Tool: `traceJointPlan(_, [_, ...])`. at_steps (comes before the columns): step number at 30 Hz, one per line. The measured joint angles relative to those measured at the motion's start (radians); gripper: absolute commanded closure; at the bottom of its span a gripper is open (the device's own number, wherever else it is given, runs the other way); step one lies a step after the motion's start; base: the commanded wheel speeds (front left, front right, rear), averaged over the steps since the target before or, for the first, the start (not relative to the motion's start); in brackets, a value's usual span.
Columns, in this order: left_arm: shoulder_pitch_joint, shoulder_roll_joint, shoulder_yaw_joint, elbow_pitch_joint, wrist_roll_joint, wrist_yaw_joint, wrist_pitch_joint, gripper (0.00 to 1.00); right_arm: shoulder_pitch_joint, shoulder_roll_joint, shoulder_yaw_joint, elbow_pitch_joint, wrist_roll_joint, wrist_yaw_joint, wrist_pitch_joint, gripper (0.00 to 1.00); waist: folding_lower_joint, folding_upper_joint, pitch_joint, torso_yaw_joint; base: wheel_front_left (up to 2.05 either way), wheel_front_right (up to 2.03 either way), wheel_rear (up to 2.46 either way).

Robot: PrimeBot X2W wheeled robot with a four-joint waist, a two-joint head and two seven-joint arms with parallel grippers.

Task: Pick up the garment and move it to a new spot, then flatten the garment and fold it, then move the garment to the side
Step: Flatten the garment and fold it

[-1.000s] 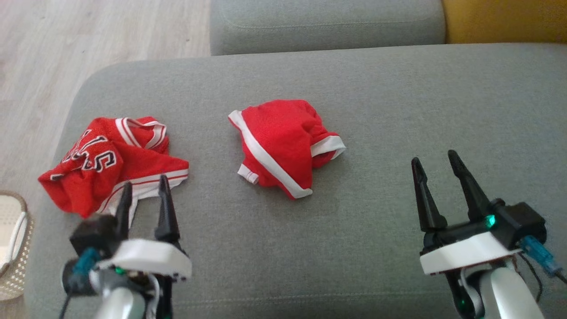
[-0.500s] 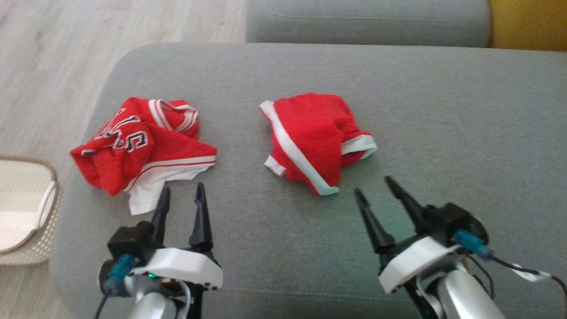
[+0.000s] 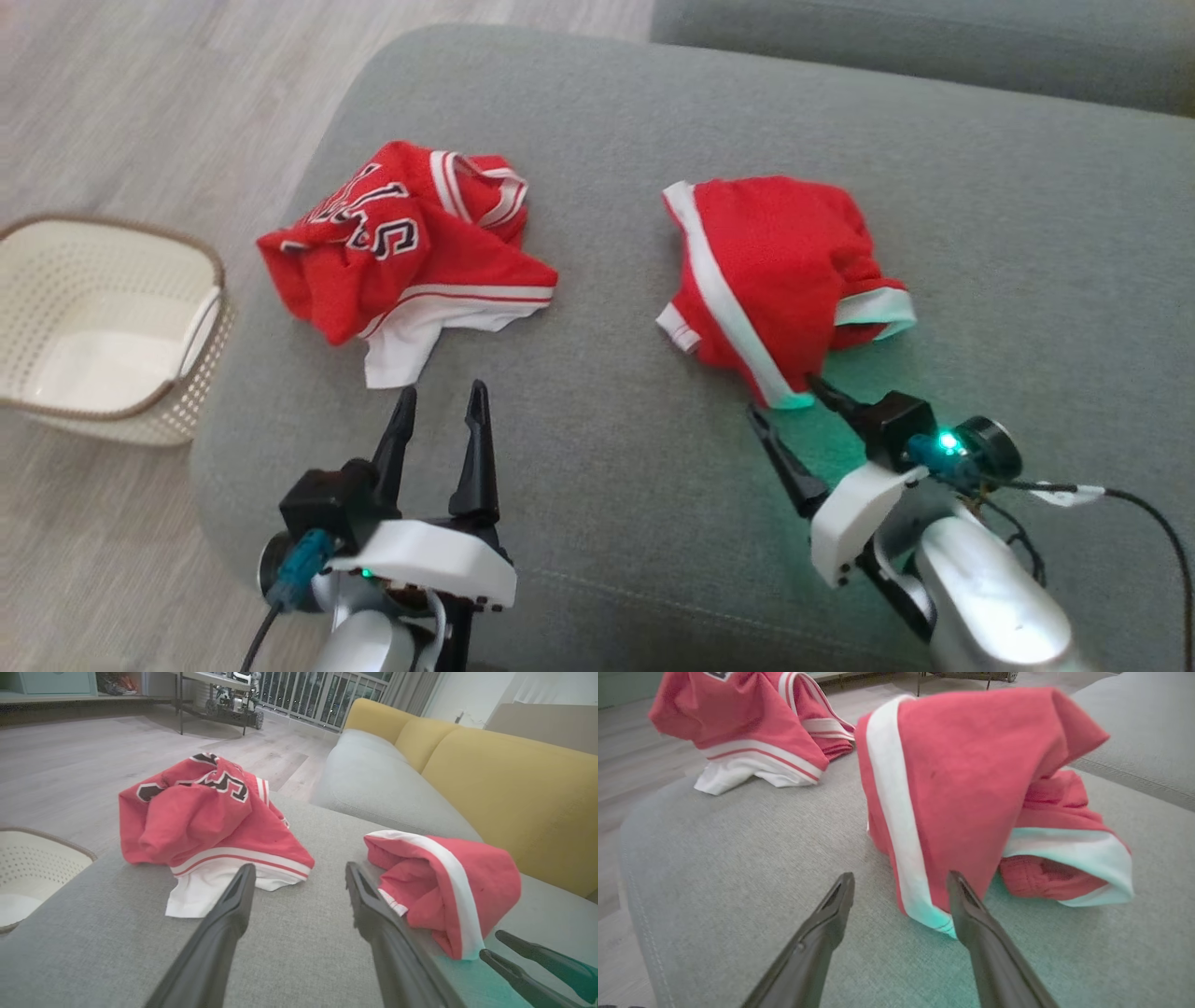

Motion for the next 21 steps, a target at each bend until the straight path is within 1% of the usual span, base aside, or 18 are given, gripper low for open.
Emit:
traceJointPlan(5, [-0.002, -0.01, 0.004, 0.0, 0.011, -0.009, 0.0, 0.0, -0.042, -0.009, -0.015, 0.101, -0.031, 0.0, -0.002, 0.0, 0.0, 0.0, 0.028, 0.028, 0.0, 0.0, 0.0])
traceJointPlan(10, [-0.003, -0.019, 0.012, -0.001, 0.017, -0.01, 0.0, 0.0, -0.073, -0.016, -0.014, 0.174, -0.046, 0.0, -0.002, 0.0, 0.0, 0.0, 0.042, 0.036, 0.0, 0.0, 0.0])
traceJointPlan(11, [-0.003, -0.019, 0.013, -0.001, 0.019, -0.01, 0.0, 0.0, -0.078, -0.016, -0.012, 0.187, -0.046, 0.0, -0.002, 0.77, 0.0, 0.0, 0.042, 0.035, 0.0, 0.0, 0.0])
traceJointPlan(12, [-0.004, -0.02, 0.013, -0.001, 0.024, -0.01, 0.0, 0.0, -0.083, -0.016, -0.008, 0.197, -0.046, 0.0, -0.002, 1.0, 0.0, 0.0, 0.044, 0.034, 0.0, 0.0, 0.0])
traceJointPlan(18, [-0.019, -0.023, 0.019, -0.001, 0.024, -0.01, 0.0, 0.0, -0.11, -0.015, -0.005, 0.216, -0.046, 0.0, -0.033, 1.0, 0.0, 0.0, 0.044, 0.015, 0.0, 0.0, 0.0])
traceJointPlan(21, [-0.018, -0.023, 0.022, 0.0, 0.024, -0.01, 0.0, 0.0, -0.114, -0.018, -0.004, 0.221, -0.066, 0.0, -0.045, 1.0, 0.0, 0.0, 0.036, 0.0, 0.0, 0.0, 0.0])
